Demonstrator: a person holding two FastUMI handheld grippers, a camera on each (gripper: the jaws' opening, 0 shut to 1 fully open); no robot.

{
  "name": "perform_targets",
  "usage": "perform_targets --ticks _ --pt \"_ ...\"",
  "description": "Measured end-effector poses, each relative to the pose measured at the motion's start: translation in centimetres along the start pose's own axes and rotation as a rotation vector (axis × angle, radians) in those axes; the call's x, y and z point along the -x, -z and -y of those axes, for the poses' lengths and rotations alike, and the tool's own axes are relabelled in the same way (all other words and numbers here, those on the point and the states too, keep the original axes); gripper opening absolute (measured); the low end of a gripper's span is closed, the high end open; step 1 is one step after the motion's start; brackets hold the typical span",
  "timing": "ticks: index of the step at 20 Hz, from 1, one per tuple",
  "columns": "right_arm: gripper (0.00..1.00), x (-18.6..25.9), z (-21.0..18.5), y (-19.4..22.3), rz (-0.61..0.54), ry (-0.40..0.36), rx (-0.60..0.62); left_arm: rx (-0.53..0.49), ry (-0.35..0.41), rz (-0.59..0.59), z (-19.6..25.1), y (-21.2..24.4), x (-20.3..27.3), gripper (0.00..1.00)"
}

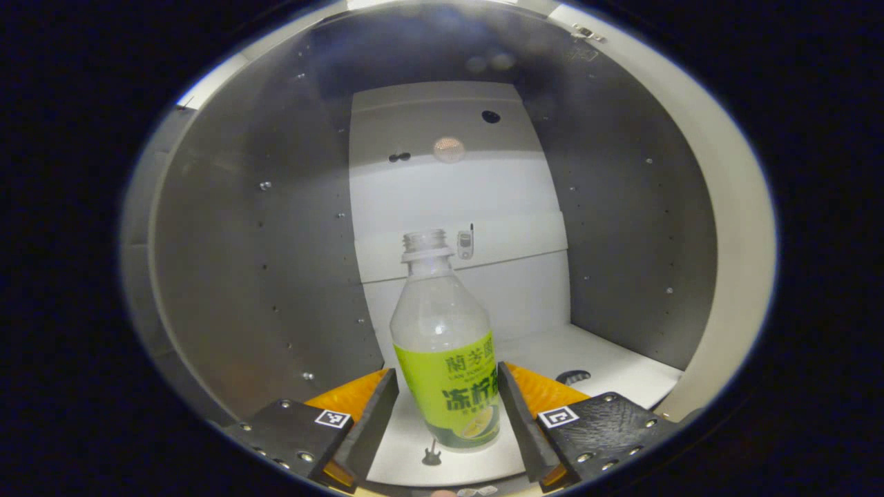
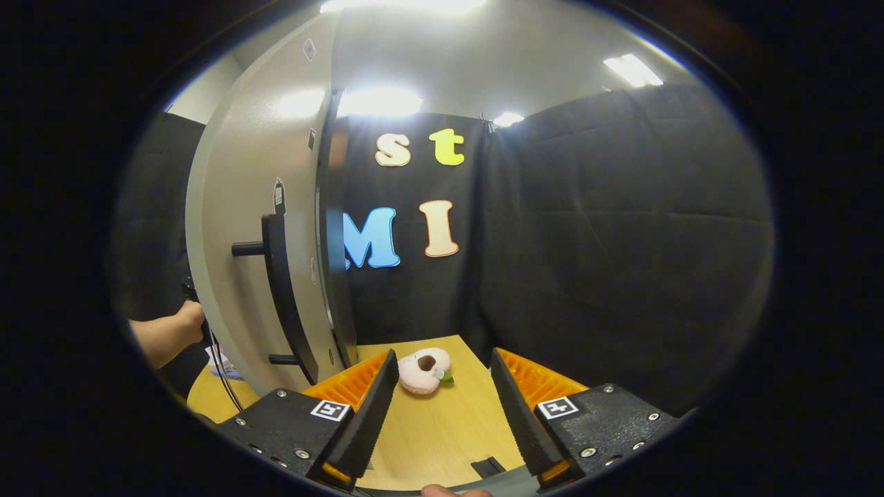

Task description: Open the cabinet door with the right hand, grasp the bottle in the cabinet with the left hand and place it on the coaster, then close the cabinet door with the right hand.

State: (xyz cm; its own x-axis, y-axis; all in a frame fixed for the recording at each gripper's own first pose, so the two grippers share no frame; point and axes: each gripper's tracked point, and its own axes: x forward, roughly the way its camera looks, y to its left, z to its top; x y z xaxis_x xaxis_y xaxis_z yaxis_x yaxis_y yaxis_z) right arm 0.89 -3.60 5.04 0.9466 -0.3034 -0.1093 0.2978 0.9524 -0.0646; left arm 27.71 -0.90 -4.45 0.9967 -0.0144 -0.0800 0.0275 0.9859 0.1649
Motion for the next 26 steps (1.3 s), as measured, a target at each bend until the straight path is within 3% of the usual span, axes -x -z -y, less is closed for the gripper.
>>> perform_targets --ticks 3,4,9,11,12,17,26 --pt "0.83 -0.4 -0.1 0.1 -0.003 0.027 0.016 -0.012 0.012 0.004 0.7 0.2 -1.8 0.80" --pt "0.83 -0.4 0.0 0.3 -0.007 0.034 0.013 -0.009 0.006 0.005 0.7 0.2 -2.0 0.82" --pt "0.84 -0.8 0.7 0.4 -0.026 0.047 -0.008 0.022 0.000 0.022 1.0 -0.3 -1.9 0.60" --pt "0.83 -1.2 0.8 0.3 -0.024 0.033 -0.021 0.040 -0.008 0.033 0.7 -0.8 -1.5 0.60" --pt "0.83 -1.5 1.0 0.4 -0.026 0.026 -0.026 0.035 -0.021 0.045 0.4 -1.3 -1.2 0.67" --pt "0.84 -3.2 1.5 1.1 -0.033 -0.047 -0.033 0.077 -0.021 0.022 0.1 -1.7 -0.6 0.66" --pt "0.84 -5.7 2.5 1.6 0.031 -0.178 0.094 0.026 -0.085 0.033 0.3 -1.6 -0.9 0.73"
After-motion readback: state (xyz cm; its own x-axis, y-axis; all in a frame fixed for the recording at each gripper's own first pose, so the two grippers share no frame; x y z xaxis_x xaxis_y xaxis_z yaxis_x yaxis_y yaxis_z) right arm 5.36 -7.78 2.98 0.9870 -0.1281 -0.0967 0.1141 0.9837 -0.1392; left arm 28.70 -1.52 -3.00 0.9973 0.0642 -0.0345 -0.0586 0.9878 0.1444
